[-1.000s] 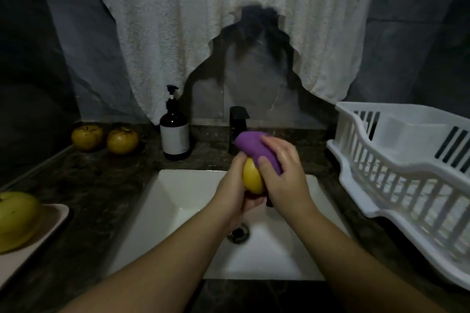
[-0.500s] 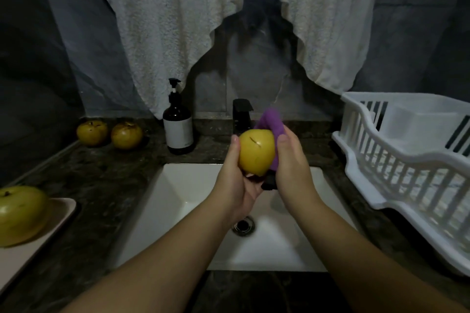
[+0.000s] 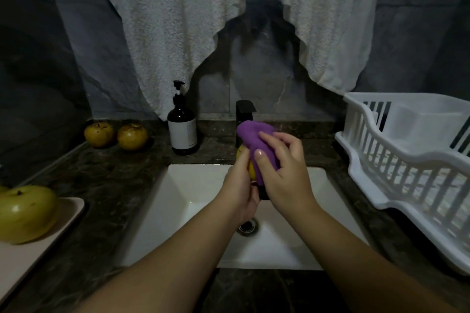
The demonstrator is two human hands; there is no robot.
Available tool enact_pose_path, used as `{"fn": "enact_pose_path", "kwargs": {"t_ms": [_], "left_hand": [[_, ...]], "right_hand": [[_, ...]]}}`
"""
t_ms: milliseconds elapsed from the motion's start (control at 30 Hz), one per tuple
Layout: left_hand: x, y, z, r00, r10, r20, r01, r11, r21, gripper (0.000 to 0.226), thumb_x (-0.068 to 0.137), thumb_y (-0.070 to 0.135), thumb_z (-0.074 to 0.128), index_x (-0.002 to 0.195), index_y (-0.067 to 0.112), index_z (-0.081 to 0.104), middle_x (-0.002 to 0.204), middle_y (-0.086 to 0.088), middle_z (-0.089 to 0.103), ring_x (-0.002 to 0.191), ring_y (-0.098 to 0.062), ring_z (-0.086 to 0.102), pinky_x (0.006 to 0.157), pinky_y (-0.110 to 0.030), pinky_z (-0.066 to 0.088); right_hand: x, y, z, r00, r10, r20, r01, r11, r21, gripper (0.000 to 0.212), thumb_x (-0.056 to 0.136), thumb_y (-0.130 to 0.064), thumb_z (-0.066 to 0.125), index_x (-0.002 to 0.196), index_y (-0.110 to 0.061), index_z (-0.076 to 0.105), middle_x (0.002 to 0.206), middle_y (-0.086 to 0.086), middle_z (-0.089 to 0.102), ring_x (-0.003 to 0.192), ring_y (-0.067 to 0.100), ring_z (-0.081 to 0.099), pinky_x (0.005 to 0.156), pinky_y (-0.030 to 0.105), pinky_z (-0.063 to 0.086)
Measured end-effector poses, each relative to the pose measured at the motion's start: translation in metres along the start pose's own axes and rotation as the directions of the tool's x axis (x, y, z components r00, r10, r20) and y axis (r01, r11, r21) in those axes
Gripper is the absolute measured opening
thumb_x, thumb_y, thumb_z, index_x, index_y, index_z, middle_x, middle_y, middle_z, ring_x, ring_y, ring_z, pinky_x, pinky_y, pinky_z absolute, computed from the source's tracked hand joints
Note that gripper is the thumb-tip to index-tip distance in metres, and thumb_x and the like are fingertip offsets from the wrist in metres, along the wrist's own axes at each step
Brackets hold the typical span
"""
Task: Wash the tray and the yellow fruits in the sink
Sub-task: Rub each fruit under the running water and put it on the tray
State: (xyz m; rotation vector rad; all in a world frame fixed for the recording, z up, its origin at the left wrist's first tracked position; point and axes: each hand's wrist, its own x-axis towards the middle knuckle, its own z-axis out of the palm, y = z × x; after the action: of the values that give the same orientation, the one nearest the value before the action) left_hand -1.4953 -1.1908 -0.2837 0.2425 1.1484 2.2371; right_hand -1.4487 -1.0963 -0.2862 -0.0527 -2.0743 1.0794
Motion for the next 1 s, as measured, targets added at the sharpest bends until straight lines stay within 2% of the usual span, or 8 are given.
{"fn": "enact_pose_path", "kwargs": {"t_ms": [200,367,600,700,767,833,933,1000], "left_hand": [[0.003,0.005,-0.004,0.999,-0.035,-0.035,0.033,0.997,-0.067,0.082,0.081,0.074,0.06,0.137,0.015,0.062,0.124,-0.016,0.074,0.112,-0.03,0.073,0.087,-0.042,0.06],[0.005,0.003,-0.002,0.992,-0.124,-0.018,0.121,0.986,-0.116,0.073,0.103,0.069,0.03,0.138,0.013,0.06,0.124,-0.02,0.073,0.114,-0.034,0.072,0.096,-0.048,0.057],[0.002,0.005,-0.003,0.992,-0.126,-0.017,0.126,0.992,-0.003,0.087,0.086,0.081,0.049,0.143,0.016,0.057,0.129,-0.018,0.071,0.117,-0.033,0.071,0.086,-0.046,0.06],[-0.003,0.003,-0.001,0.998,-0.057,0.004,0.056,0.991,0.121,0.083,0.073,0.066,0.072,0.141,0.02,0.059,0.127,-0.014,0.073,0.115,-0.03,0.072,0.081,-0.041,0.062],[0.0,0.003,0.0,1.0,0.014,-0.017,-0.012,0.992,0.125,0.081,0.074,0.061,0.075,0.142,0.019,0.058,0.128,-0.014,0.072,0.118,-0.029,0.07,0.096,-0.045,0.059],[0.001,0.004,0.0,0.998,0.034,-0.06,-0.03,0.997,0.073,0.073,0.084,0.057,0.07,0.144,0.016,0.057,0.13,-0.013,0.071,0.121,-0.028,0.069,0.108,-0.047,0.052],[0.001,0.006,-0.001,0.996,-0.034,-0.077,0.033,0.999,-0.01,0.067,0.098,0.063,0.052,0.142,0.014,0.058,0.129,-0.015,0.072,0.118,-0.029,0.07,0.092,-0.043,0.059],[0.0,0.005,-0.001,0.995,-0.071,-0.07,0.07,0.997,-0.025,0.071,0.097,0.07,0.045,0.141,0.016,0.06,0.127,-0.015,0.072,0.12,-0.031,0.069,0.094,-0.043,0.058]], "right_hand": [[0.012,0.003,0.0,0.975,0.217,-0.045,-0.206,0.963,0.175,0.04,0.107,-0.046,0.041,0.146,-0.039,0.047,0.145,-0.008,0.043,0.122,0.001,0.049,0.104,0.031,0.046],[0.002,0.006,-0.002,0.999,0.028,-0.032,-0.029,1.0,-0.008,0.041,0.102,-0.047,0.051,0.142,-0.041,0.051,0.128,-0.03,0.03,0.115,-0.03,0.032,0.084,-0.005,0.034],[0.01,0.01,-0.005,0.974,0.222,-0.048,-0.216,0.971,0.098,0.04,0.106,-0.048,0.042,0.144,-0.039,0.051,0.137,-0.006,0.046,0.114,-0.001,0.05,0.097,0.025,0.046],[0.002,0.006,-0.004,0.991,0.108,-0.08,-0.104,0.994,0.045,0.038,0.103,-0.046,0.051,0.14,-0.038,0.055,0.131,-0.015,0.041,0.113,-0.019,0.044,0.092,0.002,0.039],[0.001,0.007,-0.002,0.996,0.039,-0.075,-0.038,0.999,0.013,0.038,0.101,-0.045,0.055,0.139,-0.039,0.056,0.131,-0.016,0.04,0.114,-0.025,0.038,0.088,-0.005,0.032],[0.004,0.009,-0.002,0.992,0.1,-0.07,-0.098,0.994,0.042,0.039,0.103,-0.045,0.052,0.142,-0.037,0.053,0.135,-0.014,0.04,0.113,-0.018,0.043,0.086,0.0,0.037],[0.008,0.011,-0.003,0.965,0.25,-0.076,-0.239,0.963,0.127,0.041,0.105,-0.049,0.044,0.144,-0.038,0.05,0.139,-0.009,0.045,0.112,-0.005,0.049,0.09,0.016,0.042],[0.004,0.008,-0.002,0.982,0.16,-0.098,-0.154,0.986,0.068,0.041,0.104,-0.051,0.046,0.142,-0.038,0.052,0.134,-0.014,0.042,0.112,-0.018,0.045,0.089,0.005,0.039]]}}
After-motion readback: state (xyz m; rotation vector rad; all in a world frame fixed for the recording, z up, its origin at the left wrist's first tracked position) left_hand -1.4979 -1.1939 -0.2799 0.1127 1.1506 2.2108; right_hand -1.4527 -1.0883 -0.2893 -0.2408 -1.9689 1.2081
